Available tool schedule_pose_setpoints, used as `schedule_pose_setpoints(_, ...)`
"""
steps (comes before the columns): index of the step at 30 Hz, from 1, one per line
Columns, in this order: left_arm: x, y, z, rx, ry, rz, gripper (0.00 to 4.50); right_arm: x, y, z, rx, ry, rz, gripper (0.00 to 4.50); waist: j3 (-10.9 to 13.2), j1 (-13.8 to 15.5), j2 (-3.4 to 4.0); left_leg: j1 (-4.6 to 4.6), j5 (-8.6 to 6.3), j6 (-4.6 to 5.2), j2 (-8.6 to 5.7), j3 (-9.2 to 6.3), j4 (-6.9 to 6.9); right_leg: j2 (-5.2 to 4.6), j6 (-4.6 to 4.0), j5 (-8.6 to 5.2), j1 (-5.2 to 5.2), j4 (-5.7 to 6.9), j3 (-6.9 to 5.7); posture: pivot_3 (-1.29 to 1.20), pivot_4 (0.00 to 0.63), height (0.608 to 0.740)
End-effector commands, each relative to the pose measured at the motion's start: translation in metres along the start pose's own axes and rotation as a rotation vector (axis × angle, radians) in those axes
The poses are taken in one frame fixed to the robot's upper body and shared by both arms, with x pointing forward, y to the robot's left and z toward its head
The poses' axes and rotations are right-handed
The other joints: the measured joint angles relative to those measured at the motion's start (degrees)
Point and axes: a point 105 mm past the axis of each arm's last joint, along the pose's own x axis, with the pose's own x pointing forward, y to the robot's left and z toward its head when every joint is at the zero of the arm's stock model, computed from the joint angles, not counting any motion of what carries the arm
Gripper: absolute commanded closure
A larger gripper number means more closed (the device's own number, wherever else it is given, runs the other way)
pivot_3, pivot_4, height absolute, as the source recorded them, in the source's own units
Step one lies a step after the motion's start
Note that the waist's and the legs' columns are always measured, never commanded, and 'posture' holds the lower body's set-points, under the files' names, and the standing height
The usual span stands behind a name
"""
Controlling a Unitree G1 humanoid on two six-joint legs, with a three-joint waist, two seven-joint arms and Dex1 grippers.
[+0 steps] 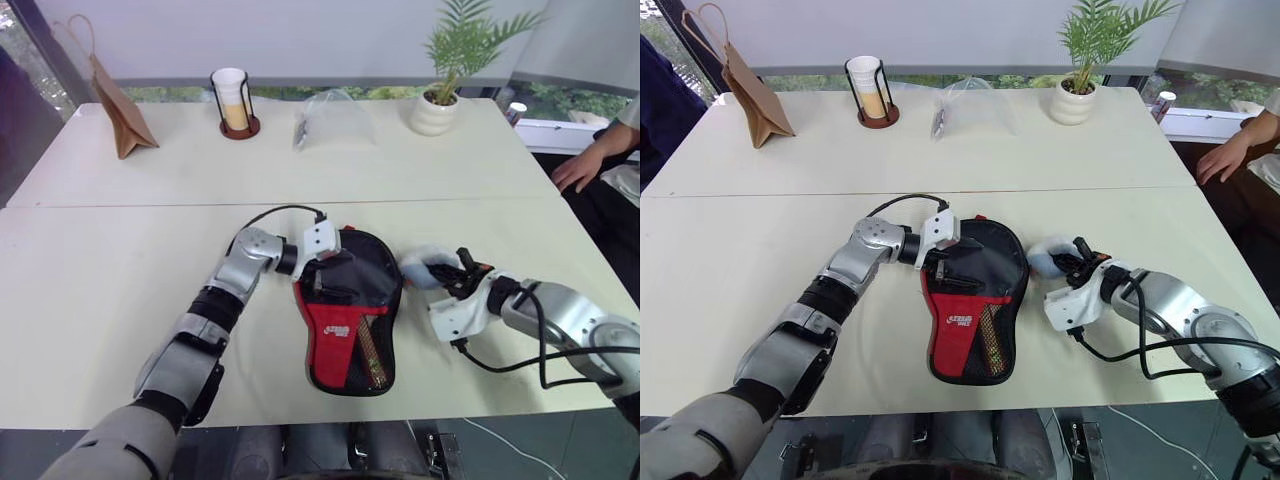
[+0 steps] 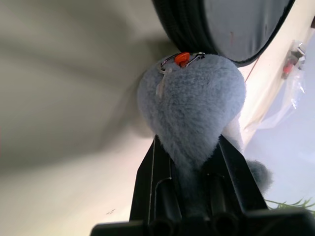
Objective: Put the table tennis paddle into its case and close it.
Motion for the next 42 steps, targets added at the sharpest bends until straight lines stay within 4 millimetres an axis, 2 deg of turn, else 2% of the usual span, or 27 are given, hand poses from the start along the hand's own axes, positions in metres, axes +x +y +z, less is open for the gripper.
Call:
schedule_pose_setpoints(1,-0.002,-0.005,-0.030,-0.071,0.102,-0.004,0.00,-0.012,-0.005,0.006,-0.012,-0.041,-0.024,4.31,0.00,0.02,0.00,0.00,0.00,0.00,0.00,0.00,0.00,0.00,0.00,0.00,0.00,0.00,0.00,0.00,0.150,0.740)
schedule_pose_setpoints(13,0.000,0.000,-0.032,-0.085,0.100,0.014,0.00,-0.032,0.000,0.043,0.029,-0.236,-0.061,4.31,-0.07,-0.02,-0.10,0.05,0.00,0.00,0.00,-0.05,0.02,0.00,0.03,-0.03,0.07,-0.02,-0.01,0.00,0.150,0.740)
schedule_pose_setpoints(25,0.001,-0.001,-0.033,-0.088,0.100,0.014,0.00,-0.045,0.014,0.063,0.040,-0.383,-0.017,4.31,-0.10,-0.01,-0.13,0.11,0.00,0.00,0.00,-0.09,0.02,0.00,0.03,-0.03,0.17,-0.05,-0.01,0.00,0.150,0.740)
schedule_pose_setpoints(36,0.005,-0.005,-0.034,-0.100,0.092,0.010,0.00,-0.066,0.037,0.075,0.064,-0.518,0.098,4.31,-0.12,0.04,-0.18,0.17,-0.01,0.00,-0.02,-0.16,0.02,0.01,0.03,-0.04,0.33,-0.16,-0.04,0.00,0.150,0.740)
schedule_pose_setpoints(42,0.004,-0.010,-0.039,-0.103,0.100,-0.001,0.00,-0.073,0.049,0.083,0.050,-0.580,0.149,4.31,-0.12,0.04,-0.18,0.54,-0.12,0.13,-0.02,-0.19,0.02,-0.01,0.22,-0.18,0.74,-0.29,-0.08,0.00,0.150,0.740)
